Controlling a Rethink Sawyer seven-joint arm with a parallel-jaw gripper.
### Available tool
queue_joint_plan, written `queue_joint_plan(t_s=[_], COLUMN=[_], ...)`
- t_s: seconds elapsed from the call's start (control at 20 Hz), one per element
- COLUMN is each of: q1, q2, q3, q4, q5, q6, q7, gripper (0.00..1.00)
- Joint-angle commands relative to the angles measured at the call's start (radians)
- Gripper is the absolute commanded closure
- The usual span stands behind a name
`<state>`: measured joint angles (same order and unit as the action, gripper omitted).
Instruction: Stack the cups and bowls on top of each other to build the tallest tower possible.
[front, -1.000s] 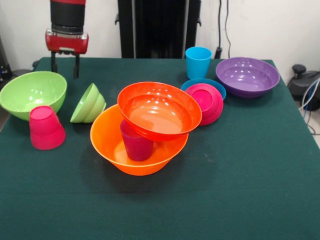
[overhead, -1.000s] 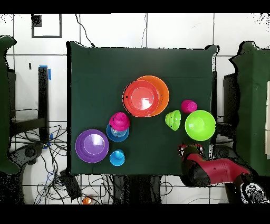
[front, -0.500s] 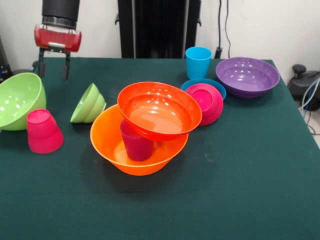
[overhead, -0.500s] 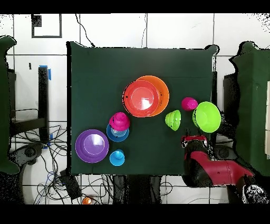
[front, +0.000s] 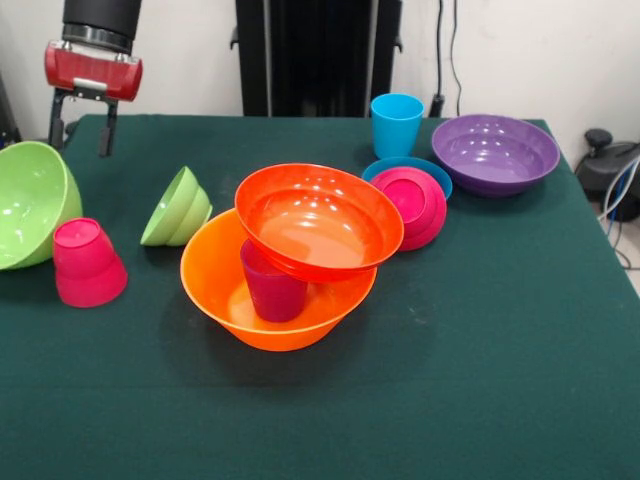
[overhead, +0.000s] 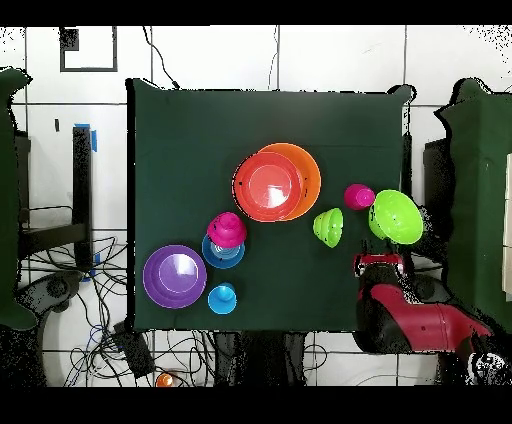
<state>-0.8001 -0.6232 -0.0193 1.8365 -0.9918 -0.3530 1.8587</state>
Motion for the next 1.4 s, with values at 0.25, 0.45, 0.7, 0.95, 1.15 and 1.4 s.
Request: queue_joint_plan(t_s=[0.25,0.45,0.7,0.95,1.15,1.4], q1=[0.035,0.050,0.107,0.106,0.115,0.120], q2=[0.008,0.006,0.027,0.076,0.161,0.158], q3=[0.052,0.032,-0.062,-0.078,-0.099,-0.101], q4=[-0.076,-0.084,-0.118,-0.173,-0.276,-0.275], q5=[0.005,0.012,0.071,0.082,0.129,0.110], q6=[0.022,0.014,-0.057,-0.112,-0.111,-0.085], q7=[0.089,0.074,0.006,0.008,-0.003,0.037], gripper=[0.00,0.00,0.00,0.00,0.00,0.00])
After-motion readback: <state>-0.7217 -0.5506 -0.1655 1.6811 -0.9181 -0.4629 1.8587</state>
